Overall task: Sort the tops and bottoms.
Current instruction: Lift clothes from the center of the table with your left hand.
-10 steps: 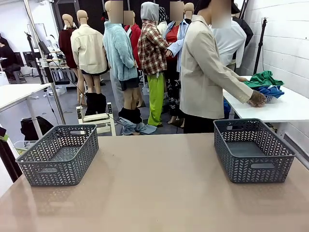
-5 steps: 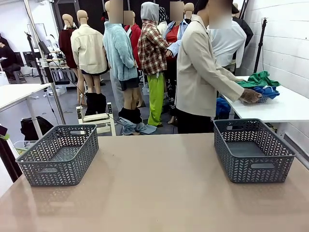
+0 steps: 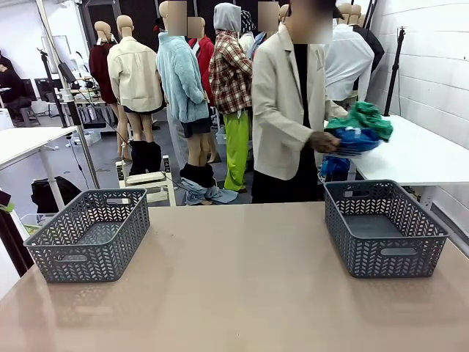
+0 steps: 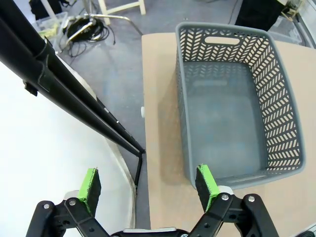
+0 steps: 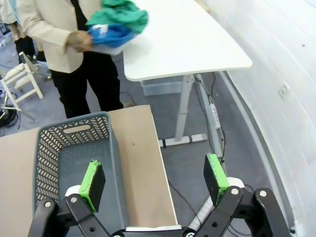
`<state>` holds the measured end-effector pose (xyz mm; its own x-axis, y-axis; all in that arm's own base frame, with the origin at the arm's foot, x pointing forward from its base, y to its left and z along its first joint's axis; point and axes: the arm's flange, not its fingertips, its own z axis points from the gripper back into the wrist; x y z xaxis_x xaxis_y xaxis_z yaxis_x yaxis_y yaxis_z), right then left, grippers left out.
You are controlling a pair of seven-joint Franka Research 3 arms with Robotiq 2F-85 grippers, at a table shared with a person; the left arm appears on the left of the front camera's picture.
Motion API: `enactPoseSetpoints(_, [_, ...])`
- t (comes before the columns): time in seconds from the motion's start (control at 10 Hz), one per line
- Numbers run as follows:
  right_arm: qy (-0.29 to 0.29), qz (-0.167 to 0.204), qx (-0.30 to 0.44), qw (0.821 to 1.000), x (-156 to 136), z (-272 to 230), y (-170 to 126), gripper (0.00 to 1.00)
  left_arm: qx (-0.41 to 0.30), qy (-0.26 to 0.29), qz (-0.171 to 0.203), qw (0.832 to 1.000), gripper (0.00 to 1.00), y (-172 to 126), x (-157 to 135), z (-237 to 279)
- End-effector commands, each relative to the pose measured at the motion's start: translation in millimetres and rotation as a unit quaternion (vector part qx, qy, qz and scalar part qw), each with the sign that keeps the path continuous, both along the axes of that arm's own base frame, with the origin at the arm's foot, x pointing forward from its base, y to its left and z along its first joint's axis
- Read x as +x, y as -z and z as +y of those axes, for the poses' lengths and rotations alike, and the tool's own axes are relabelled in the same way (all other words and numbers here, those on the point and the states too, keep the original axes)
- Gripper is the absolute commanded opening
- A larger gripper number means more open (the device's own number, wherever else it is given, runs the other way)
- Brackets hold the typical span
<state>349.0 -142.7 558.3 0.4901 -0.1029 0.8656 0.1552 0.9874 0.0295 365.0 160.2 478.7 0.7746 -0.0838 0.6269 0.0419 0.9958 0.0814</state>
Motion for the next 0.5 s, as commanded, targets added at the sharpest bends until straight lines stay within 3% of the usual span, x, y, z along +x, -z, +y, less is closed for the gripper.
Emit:
enactPoseSetpoints(0.0, [0.001, 0.006, 0.001, 1.0, -0.7, -0.4, 1.8, 1.0, -0.002, -0.001, 0.001, 1.0, 1.0, -0.3, -2.3, 2.3])
enactPoseSetpoints(0.4, [0.001, 0.006, 0.001, 1.0, -0.7, -0.4, 1.8, 1.0, -0.002, -0.001, 0.001, 1.0, 1.0, -0.3, -2.3, 2.3])
